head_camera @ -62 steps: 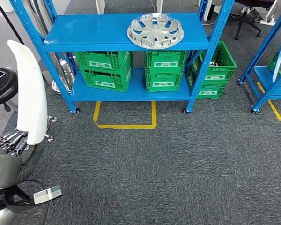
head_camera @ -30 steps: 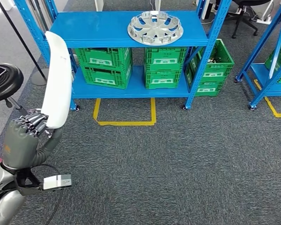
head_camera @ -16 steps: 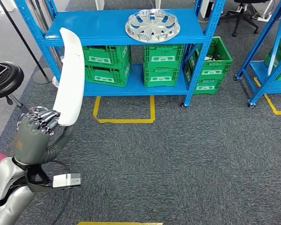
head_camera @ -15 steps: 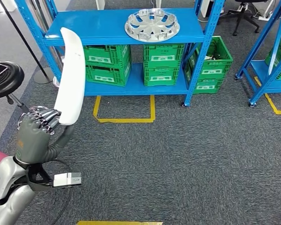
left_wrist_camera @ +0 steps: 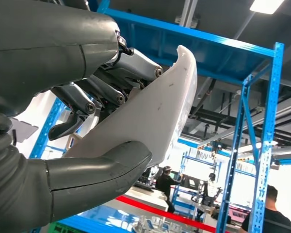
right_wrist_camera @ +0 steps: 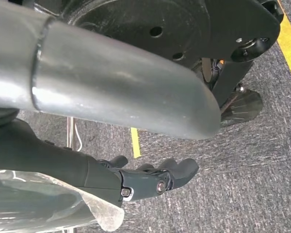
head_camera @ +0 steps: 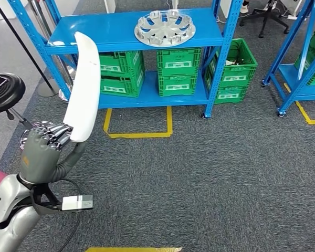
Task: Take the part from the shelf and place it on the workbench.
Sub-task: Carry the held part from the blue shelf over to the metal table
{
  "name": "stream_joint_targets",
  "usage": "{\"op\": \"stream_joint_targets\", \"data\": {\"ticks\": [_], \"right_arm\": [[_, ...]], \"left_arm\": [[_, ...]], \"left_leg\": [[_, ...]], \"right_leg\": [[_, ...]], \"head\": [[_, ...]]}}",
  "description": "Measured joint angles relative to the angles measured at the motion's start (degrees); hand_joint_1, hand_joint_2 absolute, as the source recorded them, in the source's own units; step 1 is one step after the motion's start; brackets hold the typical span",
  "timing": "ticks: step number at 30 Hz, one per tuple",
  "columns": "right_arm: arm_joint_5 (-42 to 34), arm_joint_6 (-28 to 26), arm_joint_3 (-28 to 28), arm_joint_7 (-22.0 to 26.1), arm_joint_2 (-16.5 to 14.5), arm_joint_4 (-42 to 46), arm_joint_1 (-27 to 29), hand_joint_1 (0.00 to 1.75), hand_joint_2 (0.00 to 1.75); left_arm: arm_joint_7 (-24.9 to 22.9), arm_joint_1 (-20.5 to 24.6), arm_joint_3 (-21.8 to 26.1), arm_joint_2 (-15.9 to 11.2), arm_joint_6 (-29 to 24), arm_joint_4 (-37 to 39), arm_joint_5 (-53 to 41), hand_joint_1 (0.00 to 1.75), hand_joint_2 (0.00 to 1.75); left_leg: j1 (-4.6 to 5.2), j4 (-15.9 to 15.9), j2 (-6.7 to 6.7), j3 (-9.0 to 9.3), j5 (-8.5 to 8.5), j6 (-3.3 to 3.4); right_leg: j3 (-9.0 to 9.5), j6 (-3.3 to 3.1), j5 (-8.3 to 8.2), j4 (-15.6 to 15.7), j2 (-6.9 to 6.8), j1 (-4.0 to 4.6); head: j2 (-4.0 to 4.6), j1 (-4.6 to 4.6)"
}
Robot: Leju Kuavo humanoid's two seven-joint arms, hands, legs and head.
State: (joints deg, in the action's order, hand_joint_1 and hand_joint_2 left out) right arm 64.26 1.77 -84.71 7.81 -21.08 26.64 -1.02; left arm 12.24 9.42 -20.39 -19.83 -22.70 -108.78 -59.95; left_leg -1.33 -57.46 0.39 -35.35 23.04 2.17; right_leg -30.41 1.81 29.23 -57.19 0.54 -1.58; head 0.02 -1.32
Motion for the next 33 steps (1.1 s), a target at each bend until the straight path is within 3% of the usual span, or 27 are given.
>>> {"op": "stream_joint_targets", "data": {"ticks": [2,4,7,8,9,10,12,14,17,19,22,23,24,25,27,29,33], "right_arm": [[0.00,0.04,-0.01,0.05,-0.01,0.00,0.01,0.00,0.00],[0.01,0.04,-0.01,0.11,0.02,0.00,0.03,0.00,0.00],[0.03,0.04,-0.02,0.13,0.11,0.00,0.08,0.00,0.00],[0.03,0.04,-0.02,0.13,0.14,0.00,0.13,0.00,0.00],[0.04,0.04,-0.03,0.13,0.16,0.00,0.18,0.00,0.00],[0.04,0.04,-0.03,0.13,0.18,0.00,0.22,0.00,0.00],[0.05,0.03,-0.03,0.12,0.20,-0.02,0.18,0.00,0.00],[0.06,0.04,-0.03,0.13,0.19,-0.06,0.12,0.00,0.00],[0.07,-0.01,-0.03,0.13,0.18,-0.08,0.20,0.00,0.00],[0.07,-0.08,-0.04,0.14,0.18,-0.08,0.23,0.00,0.00],[0.07,-0.14,-0.05,0.15,0.18,-0.07,0.34,0.00,0.00],[0.06,-0.15,-0.05,0.15,0.18,-0.08,0.38,0.00,0.00],[0.05,-0.15,-0.05,0.15,0.18,-0.08,0.40,0.00,0.00],[0.05,-0.15,-0.05,0.15,0.18,-0.08,0.40,0.00,0.00],[0.06,-0.15,-0.05,0.15,0.14,-0.11,0.36,0.00,0.00],[0.05,-0.15,-0.05,0.15,0.05,-0.16,0.28,0.00,0.00],[0.06,-0.15,-0.05,0.15,0.03,-0.24,0.27,0.00,0.00]], "left_arm": [[-0.02,0.00,-0.01,-0.09,-0.09,0.01,0.05,1.75,1.75],[-0.02,0.04,-0.06,-0.13,-0.15,0.01,0.07,1.75,1.75],[-0.02,-0.09,-0.18,-0.13,-0.22,0.09,0.06,1.75,1.75],[-0.02,-0.18,-0.25,-0.13,-0.22,0.13,0.06,1.75,1.75],[-0.02,-0.25,-0.32,-0.12,-0.23,0.17,0.06,1.75,1.75],[-0.02,-0.28,-0.39,-0.11,-0.23,0.20,0.06,1.75,1.75],[-0.02,-0.32,-0.48,-0.11,-0.26,0.23,0.06,1.75,1.75],[-0.02,-0.28,-0.55,-0.25,-0.30,0.25,0.06,1.75,1.75],[-0.03,-0.34,-0.67,-0.50,-0.45,0.26,0.07,1.75,1.75],[-0.07,-0.51,-0.67,-0.74,-0.59,0.26,0.07,1.75,1.75],[-0.10,-0.75,-0.66,-0.98,-0.74,0.26,0.07,1.75,1.75],[-0.11,-0.91,-0.66,-0.99,-0.75,0.26,0.07,1.75,1.75],[-0.13,-1.05,-0.66,-1.01,-0.75,0.26,0.07,1.75,1.75],[-0.13,-1.14,-0.66,-1.02,-0.75,0.26,0.07,1.75,1.75],[-0.13,-1.14,-0.65,-1.11,-0.75,0.26,0.07,1.75,1.75],[-0.13,-1.11,-0.63,-1.26,-0.76,0.26,0.06,1.75,1.75],[-0.13,-1.11,-0.63,-1.42,-0.80,0.26,0.07,1.75,1.75]], "left_leg": [[-0.07,1.08,0.11,0.36,-0.36,-0.36],[-0.41,2.62,0.31,0.88,-1.00,-1.16],[-0.51,2.84,0.42,0.45,-1.32,-1.72],[-0.50,2.68,0.42,0.22,-1.34,-1.79],[-0.51,2.52,0.41,0.01,-1.36,-1.91],[-0.59,2.29,0.38,-0.17,-1.35,-2.11],[-0.70,1.59,0.29,-0.48,-1.23,-2.80],[-0.58,0.84,0.16,-0.72,-1.08,-3.68],[-0.65,0.70,0.09,-0.76,-1.28,-4.71],[-0.80,-1.42,0.08,-1.60,0.65,-5.01],[-0.69,-12.73,0.04,-5.62,7.34,-5.00],[-0.65,-15.90,0.04,-6.56,8.59,-4.89],[-0.59,-17.09,0.03,-6.64,8.79,-4.67],[-0.47,-15.77,0.03,-5.64,7.88,-4.34],[-0.01,-8.14,-0.05,-1.41,4.66,-3.29],[0.51,-2.01,-0.11,1.59,2.98,-2.46],[0.75,-0.26,-0.15,1.94,2.68,-1.98]], "right_leg": [[0.08,0.47,0.03,0.38,-0.07,0.07],[-0.89,0.98,1.77,-1.43,-0.18,0.14],[-5.77,1.63,7.23,-11.69,-0.25,0.10],[-6.93,1.82,7.89,-14.12,-0.26,0.09],[-7.08,1.95,7.46,-14.53,-0.28,0.06],[-5.91,2.05,5.92,-12.31,-0.32,0.01],[-1.84,2.09,2.63,-4.65,-0.39,-0.07],[0.22,1.30,1.42,-0.41,-0.25,0.00],[0.04,-0.41,1.13,-0.62,-0.18,0.19],[0.12,-1.38,0.57,-0.59,-0.33,0.18],[-0.17,-2.08,0.09,-0.61,-0.49,0.51],[-0.26,-2.14,0.05,-0.63,-0.50,0.68],[-0.31,-2.16,0.04,-0.64,-0.50,0.86],[-0.30,-2.16,0.04,-0.64,-0.47,0.99],[-0.21,-2.12,0.07,-0.65,-0.41,1.17],[-0.40,-1.77,0.08,-0.72,-0.35,1.32],[-0.91,-0.39,0.37,-0.80,-0.48,1.10]], "head": [[0.00,-0.02],[0.00,-0.22],[0.00,-0.41],[0.00,-0.39],[0.00,-0.40],[0.00,-0.40],[0.00,-0.43],[0.00,-0.35],[0.00,-0.26],[0.00,-0.21],[0.00,-0.08],[0.00,-0.07],[0.00,-0.07],[0.00,-0.07],[0.00,-0.10],[0.00,-0.12],[0.00,-0.14]]}}
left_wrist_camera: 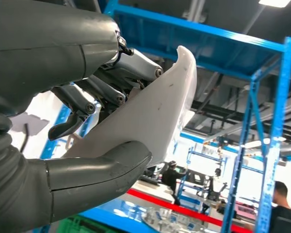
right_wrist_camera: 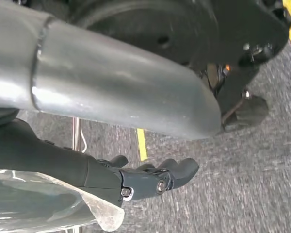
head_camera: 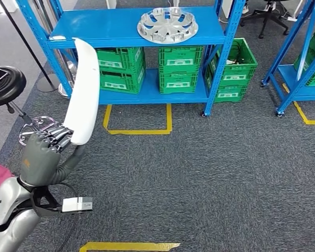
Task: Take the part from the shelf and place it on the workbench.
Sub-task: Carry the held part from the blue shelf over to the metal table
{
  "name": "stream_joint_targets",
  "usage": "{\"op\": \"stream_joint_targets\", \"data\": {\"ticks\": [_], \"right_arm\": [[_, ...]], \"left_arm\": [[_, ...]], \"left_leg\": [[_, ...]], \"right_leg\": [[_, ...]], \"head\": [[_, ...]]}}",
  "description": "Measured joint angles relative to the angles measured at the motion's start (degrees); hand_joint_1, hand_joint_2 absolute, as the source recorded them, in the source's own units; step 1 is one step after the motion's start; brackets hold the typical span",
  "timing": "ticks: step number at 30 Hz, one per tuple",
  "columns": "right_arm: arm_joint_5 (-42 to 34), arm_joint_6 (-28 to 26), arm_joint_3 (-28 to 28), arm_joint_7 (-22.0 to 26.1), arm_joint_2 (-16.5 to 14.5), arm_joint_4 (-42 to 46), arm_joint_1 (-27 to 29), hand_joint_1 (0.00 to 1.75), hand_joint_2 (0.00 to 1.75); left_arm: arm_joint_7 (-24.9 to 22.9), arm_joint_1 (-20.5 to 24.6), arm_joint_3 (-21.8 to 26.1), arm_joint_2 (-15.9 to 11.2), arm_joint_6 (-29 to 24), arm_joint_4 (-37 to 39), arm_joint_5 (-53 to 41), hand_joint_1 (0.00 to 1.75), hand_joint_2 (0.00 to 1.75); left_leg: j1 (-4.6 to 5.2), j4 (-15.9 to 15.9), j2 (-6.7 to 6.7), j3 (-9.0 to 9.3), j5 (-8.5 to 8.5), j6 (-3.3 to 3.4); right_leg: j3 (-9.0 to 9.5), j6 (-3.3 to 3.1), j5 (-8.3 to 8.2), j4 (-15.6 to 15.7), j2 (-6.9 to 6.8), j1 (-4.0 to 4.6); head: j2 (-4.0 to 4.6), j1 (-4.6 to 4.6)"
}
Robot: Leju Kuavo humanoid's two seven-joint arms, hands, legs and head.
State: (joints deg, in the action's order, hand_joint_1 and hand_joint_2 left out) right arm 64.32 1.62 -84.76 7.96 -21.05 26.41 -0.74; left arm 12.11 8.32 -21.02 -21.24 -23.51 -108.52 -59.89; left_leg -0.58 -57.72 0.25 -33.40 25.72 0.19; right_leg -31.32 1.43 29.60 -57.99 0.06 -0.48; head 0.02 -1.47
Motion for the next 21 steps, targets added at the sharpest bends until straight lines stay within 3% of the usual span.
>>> {"op": "stream_joint_targets", "data": {"ticks": [2,4,5,6,7,10,12,15,16,17,19,21], "right_arm": [[0.00,-0.01,0.00,0.00,0.04,-0.01,-0.03,0.00,0.00],[-0.01,-0.02,0.00,-0.01,0.08,-0.01,-0.01,0.00,0.00],[-0.01,-0.02,0.00,-0.01,0.09,-0.01,0.03,0.00,0.00],[-0.02,-0.03,0.00,-0.01,0.10,-0.01,0.07,0.00,0.00],[-0.09,-0.08,-0.01,-0.01,0.12,-0.01,0.09,0.00,0.00],[-0.69,-0.37,-0.14,0.00,0.14,-0.01,-0.02,0.00,0.00],[-0.98,-0.55,-0.37,0.02,0.14,-0.01,-0.12,0.00,0.00],[-1.19,-0.92,-0.75,0.17,0.13,-0.01,-0.02,0.00,0.00],[-1.24,-1.04,-0.84,0.29,0.13,-0.01,-0.01,0.00,0.00],[-1.31,-1.16,-0.92,0.40,0.13,-0.01,-0.03,0.00,0.00],[-1.45,-1.38,-1.02,0.64,0.13,-0.01,-0.07,0.00,0.00],[-1.64,-1.65,-1.08,0.83,0.13,-0.01,-0.07,0.00,0.00]], "left_arm": [[0.00,0.05,0.00,0.00,-0.04,0.00,0.00,1.75,1.75],[0.00,-0.01,-0.03,0.01,-0.08,0.00,0.00,1.75,1.75],[0.00,-0.06,-0.06,0.02,-0.08,0.00,0.00,1.75,1.75],[0.00,-0.09,-0.08,0.03,-0.08,0.00,0.00,1.75,1.75],[-0.02,-0.09,-0.09,0.04,-0.09,0.00,0.00,1.75,1.75],[-0.10,-0.10,-0.06,0.02,-0.15,0.00,-0.03,1.75,1.75],[-0.13,-0.14,0.01,-0.05,-0.26,0.00,-0.07,1.75,1.75],[-0.15,-0.30,0.13,-0.23,-0.36,0.00,-0.08,1.75,1.75],[-0.15,-0.35,0.22,-0.33,-0.36,0.00,-0.07,1.75,1.75],[-0.15,-0.38,0.36,-0.43,-0.37,0.00,-0.04,1.75,1.75],[-0.15,-0.50,0.66,-0.57,-0.40,0.00,0.04,1.75,1.75],[-0.13,-0.76,0.81,-0.62,-0.49,0.00,0.10,1.75,1.75]], "left_leg": [[-0.24,0.68,0.12,0.08,-0.41,0.44],[-0.20,0.74,0.22,-0.13,-0.54,0.67],[-0.18,0.73,0.25,-0.22,-0.58,0.70],[-0.16,0.72,0.27,-0.26,-0.62,0.72],[-0.16,0.69,0.27,-0.26,-0.64,0.71],[-0.04,0.35,0.21,-0.30,-0.60,0.36],[0.19,0.02,0.13,-0.58,-0.67,-0.24],[0.12,-0.25,0.07,-0.88,-0.72,-1.09],[0.05,-1.18,0.05,-1.24,0.10,-1.35],[-0.01,-3.19,0.03,-2.00,1.57,-1.59],[-0.08,-10.39,0.02,-4.79,5.66,-1.98],[-0.11,-16.24,0.02,-6.95,7.77,-2.10]], "right_leg": [[-1.71,0.55,2.41,-3.41,0.00,-0.05],[-5.25,0.94,6.18,-10.97,0.01,-0.12],[-6.86,1.10,7.35,-14.36,0.00,-0.13],[-7.63,1.20,7.45,-16.00,0.00,-0.13],[-7.28,1.24,6.41,-15.30,-0.02,-0.14],[-1.63,0.96,1.01,-3.85,-0.06,-0.20],[0.46,0.37,0.03,0.22,0.01,-0.12],[0.48,-0.69,-0.33,0.34,0.09,-0.11],[0.45,-1.04,-0.52,0.44,0.06,-0.20],[0.42,-1.35,-0.69,0.54,0.01,-0.31],[0.31,-1.67,-0.80,0.52,-0.27,-0.27],[0.25,-1.76,-0.80,0.49,-0.75,-0.16]], "head": [[0.00,-0.13],[0.00,-0.23],[0.00,-0.22],[0.00,-0.23],[0.00,-0.24],[0.00,-0.26],[0.00,-0.20],[0.00,-0.17],[0.00,-0.09],[0.00,0.02],[0.00,0.24],[0.00,0.27]]}}
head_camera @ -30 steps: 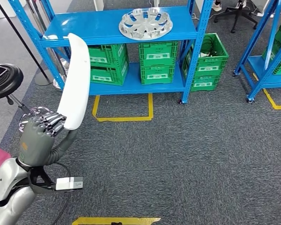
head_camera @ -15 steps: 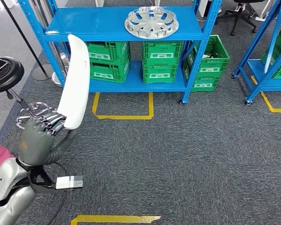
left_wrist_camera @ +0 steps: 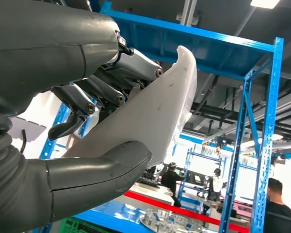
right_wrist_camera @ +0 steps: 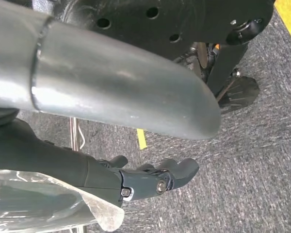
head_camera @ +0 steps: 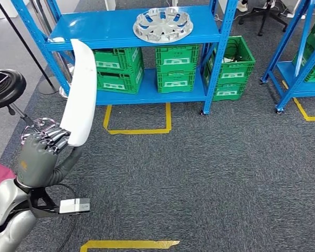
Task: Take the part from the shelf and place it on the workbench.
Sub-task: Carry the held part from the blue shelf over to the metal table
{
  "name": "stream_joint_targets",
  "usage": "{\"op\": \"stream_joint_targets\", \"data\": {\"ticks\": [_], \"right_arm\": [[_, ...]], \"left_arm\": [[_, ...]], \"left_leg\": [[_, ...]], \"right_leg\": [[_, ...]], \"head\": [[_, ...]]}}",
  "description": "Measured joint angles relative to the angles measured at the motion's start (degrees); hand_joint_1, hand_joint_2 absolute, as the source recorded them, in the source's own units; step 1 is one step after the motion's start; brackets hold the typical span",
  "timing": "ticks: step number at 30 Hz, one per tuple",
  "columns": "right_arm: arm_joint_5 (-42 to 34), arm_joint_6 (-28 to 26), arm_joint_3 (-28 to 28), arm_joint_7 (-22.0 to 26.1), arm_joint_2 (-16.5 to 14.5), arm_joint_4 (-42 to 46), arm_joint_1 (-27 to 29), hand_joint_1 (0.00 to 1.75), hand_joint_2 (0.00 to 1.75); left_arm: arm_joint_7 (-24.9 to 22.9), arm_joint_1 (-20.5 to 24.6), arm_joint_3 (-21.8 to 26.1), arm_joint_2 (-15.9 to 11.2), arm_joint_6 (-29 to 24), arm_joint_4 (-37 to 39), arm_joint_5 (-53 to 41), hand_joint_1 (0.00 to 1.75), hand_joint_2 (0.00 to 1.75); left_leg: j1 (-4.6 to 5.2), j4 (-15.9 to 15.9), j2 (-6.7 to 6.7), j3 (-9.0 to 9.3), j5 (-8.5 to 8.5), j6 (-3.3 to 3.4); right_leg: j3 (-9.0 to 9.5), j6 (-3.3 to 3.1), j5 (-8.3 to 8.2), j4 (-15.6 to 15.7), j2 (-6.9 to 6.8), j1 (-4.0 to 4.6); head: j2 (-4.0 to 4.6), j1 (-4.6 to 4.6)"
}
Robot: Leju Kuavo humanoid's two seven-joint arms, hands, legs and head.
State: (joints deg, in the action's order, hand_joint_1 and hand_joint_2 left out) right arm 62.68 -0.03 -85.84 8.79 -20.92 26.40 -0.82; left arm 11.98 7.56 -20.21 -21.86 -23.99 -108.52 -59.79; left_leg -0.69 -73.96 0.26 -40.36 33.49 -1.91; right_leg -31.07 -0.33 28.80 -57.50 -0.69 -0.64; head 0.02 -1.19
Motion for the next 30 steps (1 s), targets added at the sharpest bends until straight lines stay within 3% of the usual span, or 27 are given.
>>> {"op": "stream_joint_targets", "data": {"ticks": [1,2,4,5,7,9,10,12,14,15,16,17,18,20,22,24,25,27,28,30], "right_arm": [[-0.09,-0.17,-0.01,0.09,0.00,0.00,0.00,0.00,0.00],[-0.15,-0.32,-0.02,0.13,0.00,0.00,-0.02,0.00,0.00],[-0.25,-0.51,-0.03,0.24,0.00,0.00,-0.09,0.00,0.00],[-0.28,-0.57,-0.06,0.34,0.00,0.00,-0.12,0.00,0.00],[-0.37,-0.66,-0.18,0.60,0.00,0.00,-0.14,0.00,0.00],[-0.41,-0.72,-0.29,0.81,0.01,0.00,-0.15,0.00,0.00],[-0.41,-0.75,-0.32,0.91,0.01,0.00,-0.16,0.00,0.00],[-0.37,-0.86,-0.33,1.09,0.02,0.00,-0.23,0.00,0.00],[-0.31,-0.92,-0.34,1.20,0.03,0.00,-0.21,0.00,0.00],[-0.28,-0.92,-0.34,1.21,0.04,0.00,-0.18,0.00,0.00],[-0.25,-0.90,-0.34,1.22,0.04,0.00,-0.15,0.00,0.00],[-0.23,-0.89,-0.34,1.22,0.04,0.00,-0.14,0.00,0.00],[-0.22,-0.87,-0.34,1.22,0.05,0.00,-0.15,0.00,0.00],[-0.21,-0.85,-0.34,1.23,0.09,0.00,-0.19,0.00,0.00],[-0.21,-0.82,-0.34,1.26,0.12,-0.01,-0.19,0.00,0.00],[-0.21,-0.80,-0.35,1.28,0.09,-0.02,-0.19,0.00,0.00],[-0.21,-0.80,-0.35,1.30,0.07,-0.03,-0.19,0.00,0.00],[-0.21,-0.79,-0.35,1.34,0.00,-0.07,-0.17,0.00,0.00],[-0.21,-0.80,-0.35,1.36,0.01,-0.07,-0.15,0.00,0.00],[-0.21,-0.80,-0.35,1.37,0.02,-0.07,-0.10,0.00,0.00]], "left_arm": [[0.02,-0.10,0.05,-0.02,-0.07,0.00,0.01,1.75,1.75],[0.03,-0.16,0.10,-0.04,-0.13,0.00,0.02,1.75,1.75],[0.04,-0.16,0.24,-0.12,-0.30,-0.01,0.07,1.75,1.75],[0.07,-0.08,0.32,-0.16,-0.39,-0.02,0.10,1.75,1.75],[0.16,0.01,0.48,-0.22,-0.57,-0.04,0.14,1.75,1.75],[0.24,-0.14,0.66,-0.28,-0.74,-0.04,0.13,1.75,1.75],[0.28,-0.23,0.78,-0.31,-0.86,-0.05,0.10,1.75,1.75],[0.44,-0.30,1.00,-0.31,-1.03,-0.06,-0.04,1.75,1.75],[0.67,-0.41,1.10,-0.29,-1.13,-0.07,-0.23,1.75,1.75],[0.78,-0.51,1.10,-0.29,-1.15,-0.07,-0.30,1.75,1.75],[0.86,-0.61,1.11,-0.30,-1.16,-0.07,-0.34,1.75,1.75],[0.92,-0.68,1.13,-0.29,-1.17,-0.07,-0.37,1.75,1.75],[0.97,-0.72,1.17,-0.28,-1.18,-0.07,-0.39,1.75,1.75],[1.02,-0.69,1.25,-0.28,-1.21,-0.07,-0.42,1.75,1.75],[1.04,-0.69,1.29,-0.29,-1.30,-0.07,-0.44,1.75,1.75],[1.04,-0.83,1.38,-0.35,-1.37,-0.09,-0.46,1.75,1.75],[1.04,-0.91,1.45,-0.41,-1.40,-0.13,-0.46,1.75,1.75],[1.04,-0.86,1.56,-0.56,-1.46,-0.21,-0.46,1.75,1.75],[1.04,-0.83,1.57,-0.61,-1.48,-0.23,-0.46,1.75,1.75],[1.04,-0.92,1.54,-0.63,-1.49,-0.22,-0.47,1.75,1.75]], "left_leg": [[0.00,-0.15,0.01,0.13,-0.49,0.06],[0.01,1.80,0.09,1.20,-1.92,0.20],[0.22,9.22,1.38,4.92,-5.51,0.64],[0.45,12.55,2.22,6.46,-6.47,0.94],[0.90,15.44,3.11,7.51,-6.66,1.50],[0.86,15.80,2.10,7.34,-6.76,2.10],[0.74,15.94,1.55,7.32,-6.91,2.41],[0.51,16.18,0.63,7.27,-7.20,3.02],[0.54,16.15,-0.40,7.07,-7.29,3.32],[0.58,16.12,-0.97,7.02,-7.32,3.38],[0.61,16.10,-1.59,7.01,-7.34,3.41],[0.63,16.06,-2.26,7.04,-7.35,3.41],[0.64,16.01,-2.94,7.07,-7.36,3.39],[0.70,15.75,-4.24,6.91,-7.36,3.15],[0.63,15.62,-5.38,6.43,-7.59,2.55],[0.45,15.68,-6.25,6.05,-7.86,1.83],[0.50,15.37,-5.81,5.86,-7.61,1.53],[0.62,11.79,-3.34,4.30,-5.28,0.95],[0.59,8.24,-2.02,2.74,-3.40,0.64],[0.27,0.98,-0.94,-0.48,-0.40,0.16]], "right_leg": [[0.01,-0.01,0.02,-0.02,-0.26,0.04],[0.05,-0.01,0.05,-0.03,-0.60,0.07],[0.19,0.17,0.22,-0.09,-1.33,0.21],[0.18,0.38,0.35,-0.19,-1.69,0.36],[0.07,0.88,0.54,-0.32,-2.66,0.67],[-0.02,1.42,0.86,-0.43,-3.50,0.65],[-0.28,1.69,1.49,-1.03,-3.11,0.58],[-2.44,2.14,4.44,-5.66,-1.16,0.42],[-6.10,2.26,7.93,-13.50,0.21,0.41],[-7.51,2.25,8.62,-16.27,0.43,0.43],[-7.97,2.19,8.13,-16.94,0.55,0.45],[-7.31,2.05,6.57,-15.30,0.73,0.45],[-5.73,1.84,4.33,-11.76,1.24,0.45],[-2.15,1.33,1.13,-4.06,3.72,0.28],[-0.46,1.05,0.60,-0.82,5.21,0.18],[-0.14,0.76,0.44,-0.44,4.20,0.16],[-0.03,0.50,0.30,-0.24,3.56,0.07],[0.21,-0.02,0.12,0.14,2.11,-0.16],[0.25,-0.16,0.16,0.15,1.39,-0.12],[0.25,-0.32,0.29,0.11,-0.19,-0.04]], "head": [[0.00,0.01],[0.00,0.01],[0.00,0.03],[0.00,0.06],[0.00,0.05],[0.00,0.04],[0.00,0.01],[0.00,-0.13],[0.00,-0.23],[0.00,-0.22],[0.00,-0.23],[0.00,-0.22],[0.00,-0.23],[0.00,-0.20],[0.00,-0.17],[0.00,-0.17],[0.00,-0.08],[0.00,0.34],[0.00,0.55],[0.00,0.67]]}}
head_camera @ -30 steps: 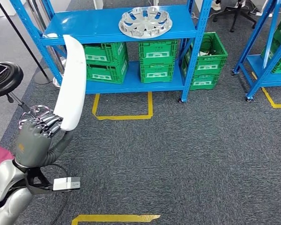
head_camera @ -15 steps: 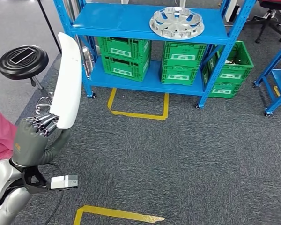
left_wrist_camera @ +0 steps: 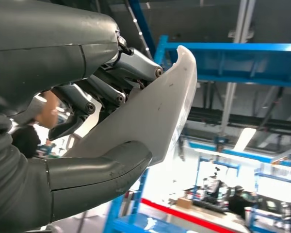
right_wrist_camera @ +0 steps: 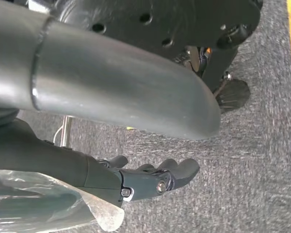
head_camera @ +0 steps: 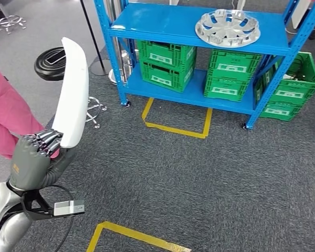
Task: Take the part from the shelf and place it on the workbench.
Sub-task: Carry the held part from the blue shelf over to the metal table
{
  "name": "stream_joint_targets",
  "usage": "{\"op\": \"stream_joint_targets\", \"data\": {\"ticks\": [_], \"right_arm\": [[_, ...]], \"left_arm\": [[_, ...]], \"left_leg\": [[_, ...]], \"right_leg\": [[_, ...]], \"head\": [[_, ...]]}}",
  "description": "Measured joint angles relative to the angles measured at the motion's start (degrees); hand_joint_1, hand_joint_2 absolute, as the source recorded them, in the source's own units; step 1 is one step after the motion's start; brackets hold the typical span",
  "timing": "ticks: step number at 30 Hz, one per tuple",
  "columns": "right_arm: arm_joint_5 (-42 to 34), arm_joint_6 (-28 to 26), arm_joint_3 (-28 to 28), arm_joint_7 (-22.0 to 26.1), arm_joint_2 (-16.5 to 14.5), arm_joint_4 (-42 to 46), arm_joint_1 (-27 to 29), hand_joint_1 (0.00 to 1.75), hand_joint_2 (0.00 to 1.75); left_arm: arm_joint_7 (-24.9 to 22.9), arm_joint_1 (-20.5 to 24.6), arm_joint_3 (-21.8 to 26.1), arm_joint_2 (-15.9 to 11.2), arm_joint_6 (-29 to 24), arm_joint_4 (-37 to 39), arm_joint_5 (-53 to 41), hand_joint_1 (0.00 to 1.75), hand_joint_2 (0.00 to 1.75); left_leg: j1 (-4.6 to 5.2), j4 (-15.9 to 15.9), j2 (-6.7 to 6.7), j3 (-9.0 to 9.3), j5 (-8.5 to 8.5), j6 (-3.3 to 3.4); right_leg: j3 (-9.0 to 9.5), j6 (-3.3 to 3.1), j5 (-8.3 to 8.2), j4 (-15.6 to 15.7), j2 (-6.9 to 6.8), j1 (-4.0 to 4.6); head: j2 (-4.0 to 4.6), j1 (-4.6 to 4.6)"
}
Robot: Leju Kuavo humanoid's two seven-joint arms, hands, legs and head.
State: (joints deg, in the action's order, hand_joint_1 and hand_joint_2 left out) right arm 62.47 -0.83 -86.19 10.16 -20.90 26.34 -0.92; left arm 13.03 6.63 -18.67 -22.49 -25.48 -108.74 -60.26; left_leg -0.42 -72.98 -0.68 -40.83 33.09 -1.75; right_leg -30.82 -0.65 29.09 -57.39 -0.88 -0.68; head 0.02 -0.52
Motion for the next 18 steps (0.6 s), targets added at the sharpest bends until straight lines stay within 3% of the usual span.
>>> {"op": "stream_joint_targets", "data": {"ticks": [1,2,3,5,7,9,10,12,13,15,16,17,18], "right_arm": [[0.01,0.00,0.00,0.01,0.00,0.00,-0.01,0.00,0.00],[0.03,0.01,0.01,0.01,-0.01,0.00,-0.02,0.00,0.00],[0.05,0.02,0.01,0.02,-0.01,0.00,-0.06,0.00,0.00],[0.10,0.07,0.01,0.11,-0.02,0.00,-0.11,0.00,0.00],[0.34,0.04,0.02,0.31,-0.01,0.00,-0.15,0.00,0.00],[0.85,-0.21,0.06,0.54,0.01,0.00,-0.22,0.00,0.00],[1.13,-0.43,0.10,0.62,0.01,0.00,-0.26,0.00,0.00],[1.71,-0.96,0.26,0.73,0.01,-0.01,-0.29,0.00,0.00],[2.10,-0.99,0.37,0.69,0.02,0.01,-0.23,0.00,0.00],[3.29,0.68,0.64,0.25,0.13,0.77,0.26,0.00,0.00],[3.93,2.56,0.81,-0.15,0.20,1.72,0.67,0.00,0.00],[4.32,4.22,0.95,-0.56,0.28,2.94,1.08,0.00,0.00],[4.48,5.11,1.06,-0.85,0.31,4.04,1.40,0.00,0.00]], "left_arm": [[0.00,-0.07,-0.01,0.00,-0.01,0.00,0.00,1.75,1.75],[0.00,-0.11,-0.01,-0.01,-0.02,-0.01,-0.02,1.75,1.75],[0.00,-0.12,-0.01,-0.02,-0.03,-0.01,-0.07,1.75,1.75],[0.00,-0.06,0.02,-0.07,-0.07,-0.05,-0.17,1.75,1.75],[0.00,-0.02,0.05,-0.13,-0.14,-0.13,-0.29,1.75,1.75],[0.00,-0.14,0.09,-0.19,-0.21,-0.19,-0.39,1.75,1.75],[0.00,-0.22,0.12,-0.21,-0.22,-0.27,-0.40,1.75,1.75],[0.01,-0.20,0.16,-0.22,-0.17,-0.49,-0.45,1.75,1.75],[0.03,-0.20,0.14,-0.18,-0.06,-0.58,-0.64,1.75,1.75],[-0.03,-0.25,-0.27,0.20,0.38,-0.62,-1.81,1.75,1.75],[-0.35,-0.31,-0.78,0.54,0.64,-0.63,-2.83,1.75,1.75],[-0.90,-0.32,-1.51,0.93,0.82,-0.63,-3.83,1.75,1.75],[-1.64,-0.32,-2.30,1.30,0.87,-0.63,-4.58,1.75,1.75]], "left_leg": [[-0.14,-1.53,0.16,-0.62,0.14,-0.14],[-0.22,-0.60,0.33,-0.05,-0.89,-0.21],[-0.26,2.42,0.76,1.55,-2.77,-0.19],[0.03,10.45,2.97,5.71,-6.11,0.14],[0.52,14.45,4.57,7.61,-6.88,0.76],[0.70,14.78,3.79,7.50,-6.77,1.47],[0.60,14.96,3.16,7.48,-6.92,1.84],[0.32,15.34,1.96,7.46,-7.27,2.68],[0.22,15.40,1.40,7.38,-7.37,2.97],[0.21,15.39,0.07,7.21,-7.43,3.23],[0.21,15.38,-0.71,7.20,-7.44,3.25],[0.20,15.33,-1.56,7.22,-7.45,3.25],[0.17,15.26,-2.44,7.25,-7.45,3.22]], "right_leg": [[0.02,-0.01,0.07,-0.02,-0.78,0.02],[0.10,0.03,0.16,-0.04,-1.53,0.03],[0.24,0.11,0.30,-0.05,-2.22,0.03],[0.57,0.48,0.66,-0.14,-3.40,0.20],[0.77,0.94,0.96,-0.21,-4.47,0.55],[0.99,1.39,1.14,-0.11,-5.71,0.72],[0.94,1.68,1.52,-0.30,-5.53,0.65],[-0.45,2.14,3.72,-3.39,-3.10,0.45],[-2.08,2.25,5.53,-6.75,-1.29,0.32],[-5.83,2.35,8.54,-14.37,0.47,0.26],[-6.96,2.40,8.75,-16.35,0.70,0.24],[-7.10,2.44,7.78,-16.17,0.83,0.19],[-6.22,2.45,5.88,-13.84,1.08,0.10]], "head": [[0.00,0.01],[0.00,0.01],[0.00,0.01],[0.00,0.04],[0.00,0.03],[0.00,0.04],[0.00,0.04],[0.00,-0.15],[0.00,-0.28],[0.00,-0.42],[0.00,-0.42],[0.00,-0.42],[0.00,-0.42]]}}
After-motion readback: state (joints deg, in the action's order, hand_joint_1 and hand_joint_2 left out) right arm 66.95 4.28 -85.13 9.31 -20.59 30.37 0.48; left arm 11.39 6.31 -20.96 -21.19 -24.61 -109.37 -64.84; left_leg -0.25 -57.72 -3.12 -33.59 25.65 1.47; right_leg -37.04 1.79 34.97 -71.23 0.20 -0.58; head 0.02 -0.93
